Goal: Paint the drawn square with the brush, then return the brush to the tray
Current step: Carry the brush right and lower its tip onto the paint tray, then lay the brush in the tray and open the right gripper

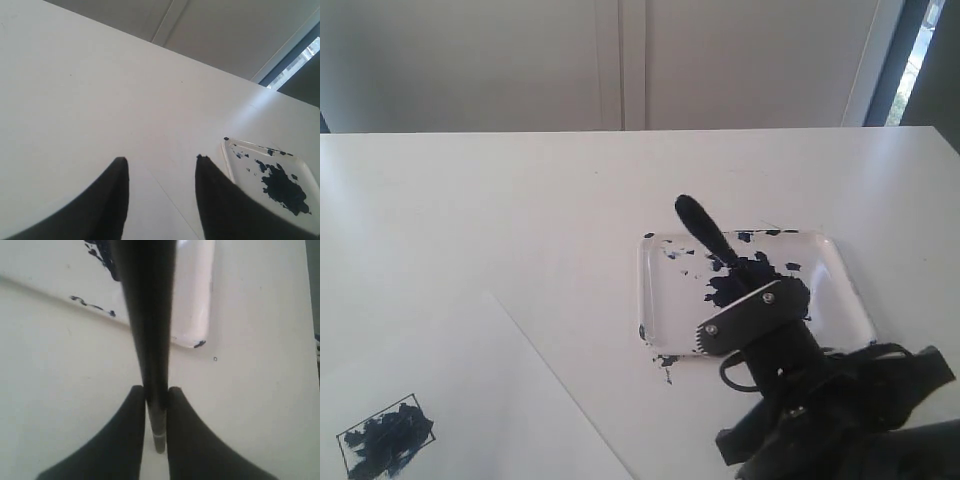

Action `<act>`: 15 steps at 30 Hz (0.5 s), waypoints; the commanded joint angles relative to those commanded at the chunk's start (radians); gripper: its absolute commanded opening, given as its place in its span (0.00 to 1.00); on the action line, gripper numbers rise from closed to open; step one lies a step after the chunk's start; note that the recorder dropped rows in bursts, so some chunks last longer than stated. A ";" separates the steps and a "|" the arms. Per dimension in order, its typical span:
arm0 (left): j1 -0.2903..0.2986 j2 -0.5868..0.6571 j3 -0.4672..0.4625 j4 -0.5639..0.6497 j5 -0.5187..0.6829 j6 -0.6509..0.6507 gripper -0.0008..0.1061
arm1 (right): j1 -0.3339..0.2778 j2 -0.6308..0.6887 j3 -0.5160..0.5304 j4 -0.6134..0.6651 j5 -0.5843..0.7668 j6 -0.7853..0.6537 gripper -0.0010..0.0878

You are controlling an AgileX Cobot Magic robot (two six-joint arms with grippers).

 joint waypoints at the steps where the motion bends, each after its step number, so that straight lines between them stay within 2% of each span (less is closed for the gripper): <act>1: 0.000 -0.005 0.000 0.000 0.002 0.000 0.46 | 0.000 0.000 0.010 -0.008 -0.010 0.015 0.01; 5: 0.000 -0.007 0.000 0.000 0.023 0.000 0.46 | -0.007 0.011 0.044 -0.019 -0.036 0.049 0.01; 11: 0.000 -0.023 0.000 0.000 0.028 0.000 0.46 | -0.078 0.024 0.066 -0.044 -0.114 0.089 0.01; 15: 0.000 -0.023 0.000 0.000 0.036 0.005 0.46 | -0.079 0.024 0.066 -0.062 -0.176 0.094 0.01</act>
